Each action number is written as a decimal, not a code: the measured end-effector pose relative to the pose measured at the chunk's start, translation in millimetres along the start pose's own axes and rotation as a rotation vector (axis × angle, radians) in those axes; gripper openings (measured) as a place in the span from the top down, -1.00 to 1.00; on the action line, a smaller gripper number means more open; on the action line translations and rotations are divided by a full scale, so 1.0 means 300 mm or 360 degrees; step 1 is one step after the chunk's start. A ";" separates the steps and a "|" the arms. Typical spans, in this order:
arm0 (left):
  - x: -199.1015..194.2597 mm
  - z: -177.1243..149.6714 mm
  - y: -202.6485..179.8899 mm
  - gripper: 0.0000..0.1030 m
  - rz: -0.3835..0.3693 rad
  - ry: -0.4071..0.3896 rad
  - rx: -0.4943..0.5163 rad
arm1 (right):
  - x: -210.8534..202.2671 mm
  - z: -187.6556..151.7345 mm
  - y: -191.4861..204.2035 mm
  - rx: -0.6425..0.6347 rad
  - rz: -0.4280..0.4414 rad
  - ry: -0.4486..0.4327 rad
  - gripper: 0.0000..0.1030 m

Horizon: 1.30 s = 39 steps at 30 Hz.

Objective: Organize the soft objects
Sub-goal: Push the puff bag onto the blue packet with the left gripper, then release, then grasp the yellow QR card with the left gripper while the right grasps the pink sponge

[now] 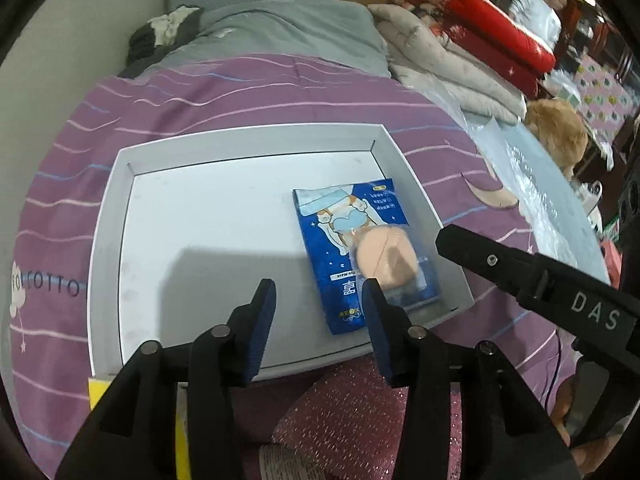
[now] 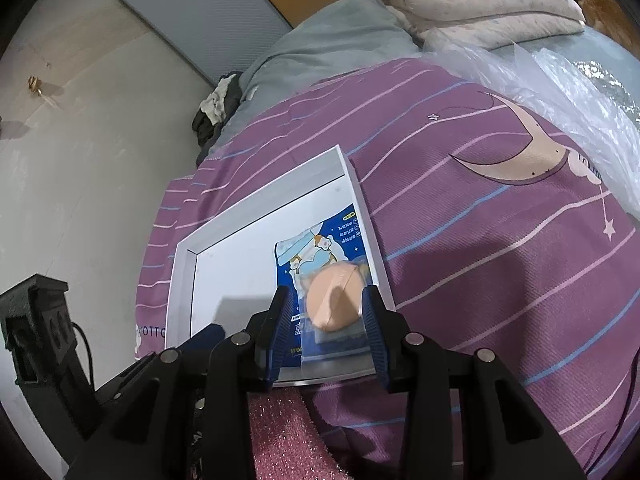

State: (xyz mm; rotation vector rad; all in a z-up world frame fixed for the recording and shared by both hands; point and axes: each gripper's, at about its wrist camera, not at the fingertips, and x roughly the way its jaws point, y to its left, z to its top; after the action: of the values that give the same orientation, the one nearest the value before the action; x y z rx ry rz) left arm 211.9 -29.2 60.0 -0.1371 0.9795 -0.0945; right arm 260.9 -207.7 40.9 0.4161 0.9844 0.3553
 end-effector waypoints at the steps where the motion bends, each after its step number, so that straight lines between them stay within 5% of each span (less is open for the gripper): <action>1: -0.010 -0.005 0.004 0.10 0.0014 -0.0033 -0.0015 | -0.002 -0.001 0.006 -0.0018 -0.0013 -0.0001 0.30; 6: -0.071 -0.021 0.008 0.10 0.0120 -0.0173 -0.0029 | -0.058 -0.012 0.062 -0.0176 -0.0052 -0.0136 0.19; 11: -0.150 -0.041 0.038 0.10 0.0142 -0.0271 -0.0126 | -0.171 -0.052 0.162 -0.0457 -0.0132 -0.0400 -0.57; 17: -0.203 -0.062 0.049 0.10 0.0206 -0.0220 -0.0120 | -0.212 -0.073 0.200 -0.0449 -0.0052 -0.0387 -0.58; 22: -0.240 -0.076 0.102 0.10 0.0143 -0.0164 -0.0207 | -0.227 -0.109 0.210 -0.0355 -0.0514 -0.0452 -0.59; 24: -0.241 -0.084 0.127 0.08 0.0111 -0.0094 -0.0253 | -0.239 -0.122 0.214 -0.0379 -0.0570 -0.0496 -0.59; 29: -0.252 -0.112 0.169 -0.02 0.0042 0.0035 -0.0299 | -0.240 -0.108 0.190 -0.0324 -0.0383 -0.0352 -0.59; 32: -0.275 -0.119 0.192 -0.11 0.0032 0.0047 -0.0340 | -0.219 -0.102 0.166 -0.0225 -0.0122 -0.0174 -0.59; 39: -0.297 -0.130 0.272 -0.30 -0.0070 0.0115 -0.0436 | -0.148 -0.135 0.173 -0.0259 0.0186 0.0199 -0.59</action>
State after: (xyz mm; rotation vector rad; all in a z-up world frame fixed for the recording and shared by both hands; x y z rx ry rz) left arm 131.4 61.0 98.6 -0.4094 1.0588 -0.0051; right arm 198.4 -176.4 78.8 0.3069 1.0469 0.5684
